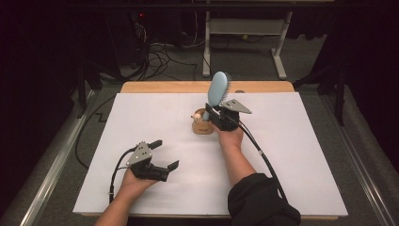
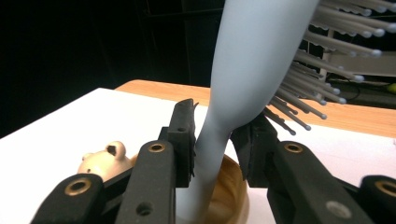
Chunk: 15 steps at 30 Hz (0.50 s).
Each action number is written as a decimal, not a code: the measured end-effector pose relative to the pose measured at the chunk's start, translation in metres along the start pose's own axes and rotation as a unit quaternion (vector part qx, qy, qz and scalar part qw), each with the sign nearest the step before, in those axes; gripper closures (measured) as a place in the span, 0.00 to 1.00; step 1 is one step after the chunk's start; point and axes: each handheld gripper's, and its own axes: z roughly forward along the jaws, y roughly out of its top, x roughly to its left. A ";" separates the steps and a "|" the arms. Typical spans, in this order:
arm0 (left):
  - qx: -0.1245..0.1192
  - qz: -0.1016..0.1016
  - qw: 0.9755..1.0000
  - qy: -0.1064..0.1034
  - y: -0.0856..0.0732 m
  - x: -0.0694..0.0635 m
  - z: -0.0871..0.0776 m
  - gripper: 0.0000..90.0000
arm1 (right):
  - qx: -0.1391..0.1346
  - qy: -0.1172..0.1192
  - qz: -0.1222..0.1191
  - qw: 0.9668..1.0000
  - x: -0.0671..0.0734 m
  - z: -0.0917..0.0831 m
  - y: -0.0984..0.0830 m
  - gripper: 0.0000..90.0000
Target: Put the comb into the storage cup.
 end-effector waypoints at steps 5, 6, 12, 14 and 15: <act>0.005 0.001 1.000 -0.004 -0.001 -0.001 0.002 0.00 | 0.001 -0.003 0.003 1.000 -0.003 -0.001 -0.001 0.78; 0.004 0.000 1.000 -0.005 -0.001 -0.001 0.002 0.00 | 0.002 -0.003 0.004 1.000 -0.004 -0.002 -0.001 0.78; 0.000 0.001 1.000 -0.004 0.000 -0.001 0.001 0.00 | 0.002 -0.005 0.007 1.000 -0.006 -0.002 -0.002 0.76; -0.006 0.000 1.000 -0.001 0.000 -0.001 0.000 0.00 | 0.003 -0.004 0.007 1.000 -0.006 -0.002 -0.002 0.76; -0.007 -0.001 1.000 0.001 0.000 0.000 -0.001 0.00 | 0.005 -0.003 0.007 1.000 -0.006 -0.002 -0.003 0.75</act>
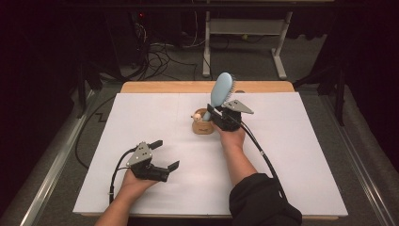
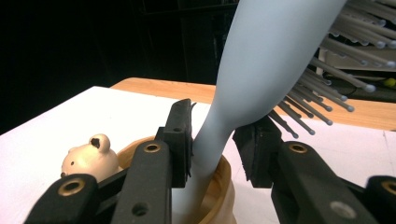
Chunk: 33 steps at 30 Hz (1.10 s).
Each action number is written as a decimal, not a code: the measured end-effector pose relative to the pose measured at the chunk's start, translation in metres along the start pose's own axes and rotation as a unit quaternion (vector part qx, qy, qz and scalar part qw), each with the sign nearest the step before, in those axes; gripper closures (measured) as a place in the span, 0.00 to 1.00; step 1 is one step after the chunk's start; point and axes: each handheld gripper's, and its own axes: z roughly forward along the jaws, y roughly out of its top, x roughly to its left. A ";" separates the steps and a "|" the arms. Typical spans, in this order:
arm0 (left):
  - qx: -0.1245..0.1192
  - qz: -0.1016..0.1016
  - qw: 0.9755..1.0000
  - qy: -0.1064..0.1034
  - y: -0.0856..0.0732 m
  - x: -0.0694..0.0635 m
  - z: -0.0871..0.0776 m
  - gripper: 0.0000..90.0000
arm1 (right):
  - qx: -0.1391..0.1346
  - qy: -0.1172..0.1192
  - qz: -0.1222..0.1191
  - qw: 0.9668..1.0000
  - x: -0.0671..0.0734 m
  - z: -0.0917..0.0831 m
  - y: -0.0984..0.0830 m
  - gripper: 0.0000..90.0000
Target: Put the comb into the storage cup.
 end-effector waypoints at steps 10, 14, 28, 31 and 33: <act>-0.002 0.000 1.000 0.001 0.000 0.001 -0.001 0.00 | 0.005 -0.001 0.004 1.000 -0.003 -0.001 -0.002 0.73; -0.001 0.002 1.000 0.000 0.000 0.000 -0.001 0.00 | 0.006 -0.004 0.007 1.000 -0.004 -0.001 -0.003 0.72; 0.000 0.002 1.000 -0.002 0.000 0.000 -0.001 0.00 | 0.007 0.004 0.010 1.000 -0.003 -0.001 -0.004 0.65; 0.000 0.001 1.000 -0.002 0.000 0.000 -0.001 0.00 | 0.009 0.007 0.012 1.000 -0.003 -0.001 -0.004 0.63; 0.001 0.000 1.000 -0.002 -0.001 0.000 -0.001 0.00 | 0.011 0.008 0.013 1.000 -0.004 -0.001 -0.004 0.60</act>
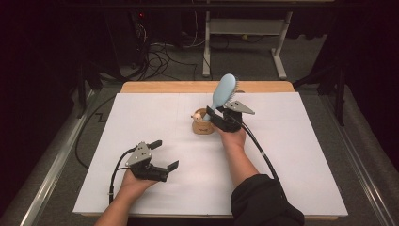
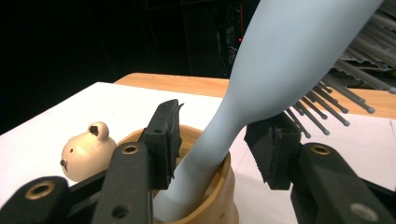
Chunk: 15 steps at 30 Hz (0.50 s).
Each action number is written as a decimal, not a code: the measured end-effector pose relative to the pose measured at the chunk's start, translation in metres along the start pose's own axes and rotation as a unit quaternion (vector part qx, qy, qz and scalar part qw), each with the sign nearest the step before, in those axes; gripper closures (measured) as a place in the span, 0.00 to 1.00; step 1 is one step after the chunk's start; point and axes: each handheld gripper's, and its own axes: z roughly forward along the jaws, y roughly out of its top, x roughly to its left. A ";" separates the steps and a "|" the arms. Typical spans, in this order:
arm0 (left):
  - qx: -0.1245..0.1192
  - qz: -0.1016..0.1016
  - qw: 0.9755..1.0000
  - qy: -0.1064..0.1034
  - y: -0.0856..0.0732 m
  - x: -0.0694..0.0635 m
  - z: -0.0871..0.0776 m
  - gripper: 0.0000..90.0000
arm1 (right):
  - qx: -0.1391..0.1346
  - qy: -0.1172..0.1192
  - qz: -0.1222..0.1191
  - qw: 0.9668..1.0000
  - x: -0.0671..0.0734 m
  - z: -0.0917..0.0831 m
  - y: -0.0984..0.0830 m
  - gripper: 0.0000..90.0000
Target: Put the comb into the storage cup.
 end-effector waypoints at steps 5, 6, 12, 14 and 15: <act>0.001 0.000 1.000 -0.001 0.000 0.000 0.000 0.00 | 0.005 0.000 0.001 1.000 0.000 0.000 -0.001 0.53; 0.001 0.000 1.000 -0.001 0.000 0.000 0.000 0.00 | 0.006 0.000 0.001 1.000 0.000 0.000 -0.001 0.52; 0.000 0.001 1.000 -0.001 0.000 0.000 0.000 0.00 | 0.012 -0.002 -0.011 1.000 0.001 -0.001 0.000 0.49; 0.000 0.000 1.000 -0.001 0.000 0.000 0.001 0.00 | 0.015 -0.003 -0.011 1.000 0.001 -0.002 0.000 0.46; 0.000 0.000 1.000 -0.001 0.000 0.000 0.001 0.00 | 0.016 -0.002 -0.009 1.000 0.001 -0.002 0.000 0.45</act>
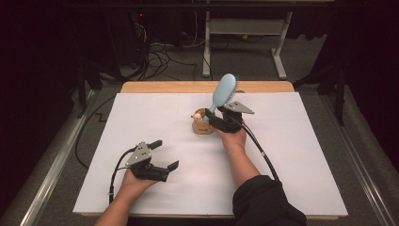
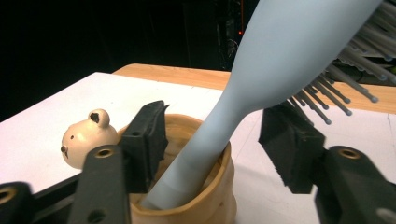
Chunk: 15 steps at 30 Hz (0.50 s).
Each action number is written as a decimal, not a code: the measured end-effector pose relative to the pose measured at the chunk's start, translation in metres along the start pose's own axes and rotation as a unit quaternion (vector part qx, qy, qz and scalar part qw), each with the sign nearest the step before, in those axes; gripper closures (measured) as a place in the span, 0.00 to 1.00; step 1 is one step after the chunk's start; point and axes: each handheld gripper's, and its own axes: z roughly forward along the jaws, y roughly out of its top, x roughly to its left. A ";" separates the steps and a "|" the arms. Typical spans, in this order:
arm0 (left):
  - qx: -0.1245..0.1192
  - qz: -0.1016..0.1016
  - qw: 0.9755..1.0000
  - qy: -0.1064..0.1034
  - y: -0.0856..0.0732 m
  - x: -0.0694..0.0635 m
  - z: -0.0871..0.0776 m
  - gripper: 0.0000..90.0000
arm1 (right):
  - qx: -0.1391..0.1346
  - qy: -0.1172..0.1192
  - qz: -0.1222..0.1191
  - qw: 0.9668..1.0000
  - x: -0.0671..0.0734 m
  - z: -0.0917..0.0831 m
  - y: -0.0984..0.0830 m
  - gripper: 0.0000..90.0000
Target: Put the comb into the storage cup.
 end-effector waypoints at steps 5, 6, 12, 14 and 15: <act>0.001 0.000 1.000 0.001 0.000 0.000 0.000 0.00 | 0.001 0.002 0.000 1.000 0.000 -0.002 -0.001 0.42; 0.001 0.000 1.000 0.001 0.000 0.000 0.000 0.00 | 0.001 0.002 0.000 1.000 0.000 -0.002 -0.001 0.42; 0.000 -0.001 1.000 0.001 0.000 0.001 0.000 0.00 | 0.006 0.002 0.008 1.000 -0.001 -0.005 0.000 0.35; 0.001 -0.001 1.000 0.002 0.000 0.001 0.000 0.00 | 0.006 0.001 0.007 1.000 -0.003 -0.008 -0.001 0.35; 0.000 -0.001 1.000 0.003 0.000 0.002 0.000 0.00 | 0.006 0.001 0.006 1.000 -0.003 -0.009 -0.001 0.34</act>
